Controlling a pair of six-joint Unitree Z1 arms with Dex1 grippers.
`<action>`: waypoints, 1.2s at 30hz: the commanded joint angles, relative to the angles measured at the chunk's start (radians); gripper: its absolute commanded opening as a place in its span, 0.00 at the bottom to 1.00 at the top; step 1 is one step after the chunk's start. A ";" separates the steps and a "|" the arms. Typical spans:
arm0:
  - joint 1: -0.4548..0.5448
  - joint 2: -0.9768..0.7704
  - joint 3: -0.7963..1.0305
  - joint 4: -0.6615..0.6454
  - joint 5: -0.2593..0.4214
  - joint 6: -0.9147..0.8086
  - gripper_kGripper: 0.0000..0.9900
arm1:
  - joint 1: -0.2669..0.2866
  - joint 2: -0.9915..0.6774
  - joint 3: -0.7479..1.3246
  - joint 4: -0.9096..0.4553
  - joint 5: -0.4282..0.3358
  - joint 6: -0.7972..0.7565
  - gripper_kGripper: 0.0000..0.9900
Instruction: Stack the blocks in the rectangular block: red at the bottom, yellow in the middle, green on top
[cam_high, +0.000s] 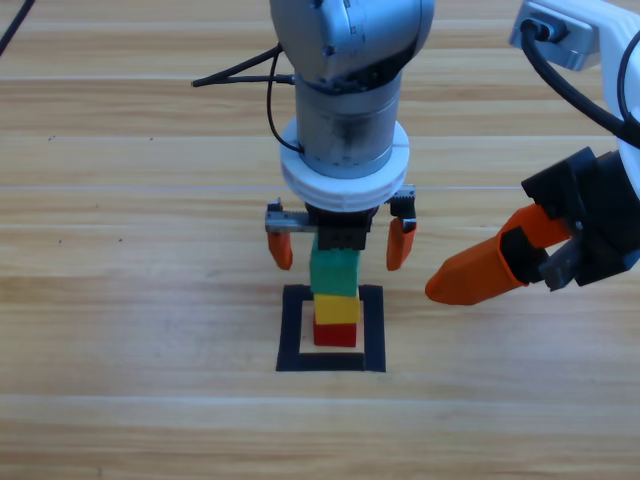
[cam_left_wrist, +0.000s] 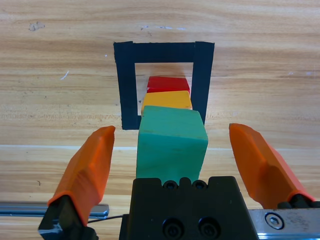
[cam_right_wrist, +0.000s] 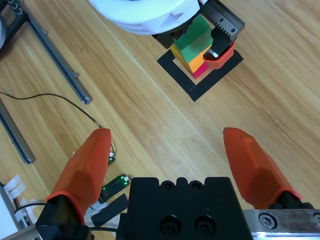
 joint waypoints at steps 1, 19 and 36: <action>-0.030 0.013 0.005 0.000 0.005 0.003 1.00 | -0.021 -0.048 0.036 -0.021 0.011 -0.012 1.00; 0.003 -0.341 0.127 0.005 0.031 0.050 1.00 | -0.021 -0.050 0.037 -0.022 0.011 -0.017 1.00; -0.073 -1.047 1.192 -0.864 0.184 0.449 1.00 | -0.021 -0.050 0.039 -0.022 0.012 -0.020 1.00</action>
